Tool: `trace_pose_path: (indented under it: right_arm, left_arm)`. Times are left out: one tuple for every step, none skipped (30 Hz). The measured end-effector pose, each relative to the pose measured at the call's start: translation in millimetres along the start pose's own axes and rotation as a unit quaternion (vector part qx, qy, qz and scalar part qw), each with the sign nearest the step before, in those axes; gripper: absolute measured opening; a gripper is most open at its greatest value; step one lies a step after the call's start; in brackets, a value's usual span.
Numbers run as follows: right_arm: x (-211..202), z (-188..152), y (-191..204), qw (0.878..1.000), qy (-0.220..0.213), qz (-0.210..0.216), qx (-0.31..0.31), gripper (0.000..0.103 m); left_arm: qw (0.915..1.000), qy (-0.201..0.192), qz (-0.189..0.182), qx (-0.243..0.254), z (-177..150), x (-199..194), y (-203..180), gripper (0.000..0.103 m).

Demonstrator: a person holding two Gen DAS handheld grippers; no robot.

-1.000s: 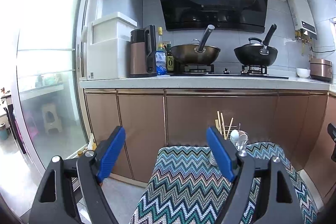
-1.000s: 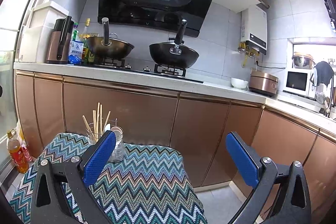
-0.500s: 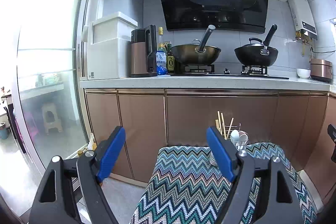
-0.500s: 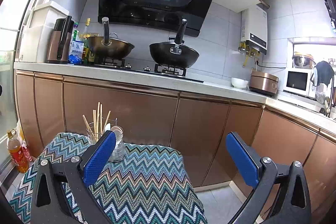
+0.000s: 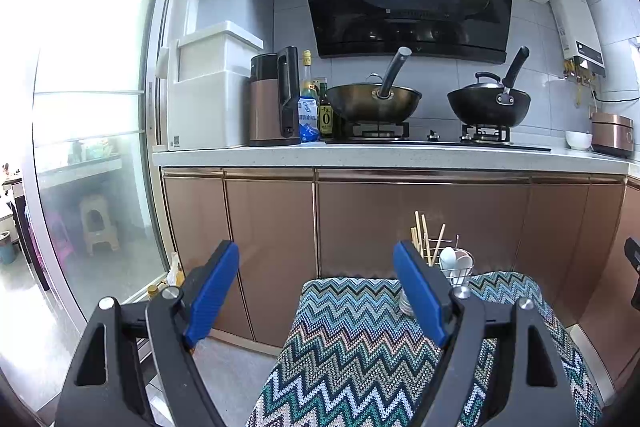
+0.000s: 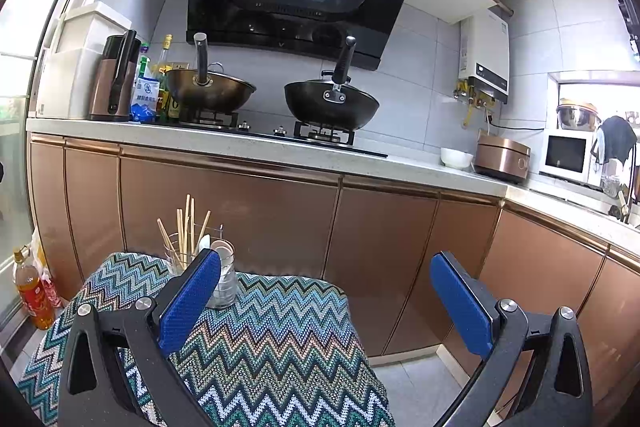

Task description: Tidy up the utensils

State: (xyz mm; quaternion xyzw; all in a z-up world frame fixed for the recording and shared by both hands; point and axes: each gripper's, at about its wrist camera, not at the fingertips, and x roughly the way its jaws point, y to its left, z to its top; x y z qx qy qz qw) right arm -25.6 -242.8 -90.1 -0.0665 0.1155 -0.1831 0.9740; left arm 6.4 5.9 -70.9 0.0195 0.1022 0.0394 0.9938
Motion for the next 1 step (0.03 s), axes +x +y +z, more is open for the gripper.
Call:
trace_pose_path:
  right_arm:
    - [0.0, 0.0, -0.1, 1.000, 0.000, 0.000, 0.000, 0.103]
  left_arm:
    - [1.0000, 0.000, 0.000, 0.000, 0.0, 0.0, 0.0, 0.079]
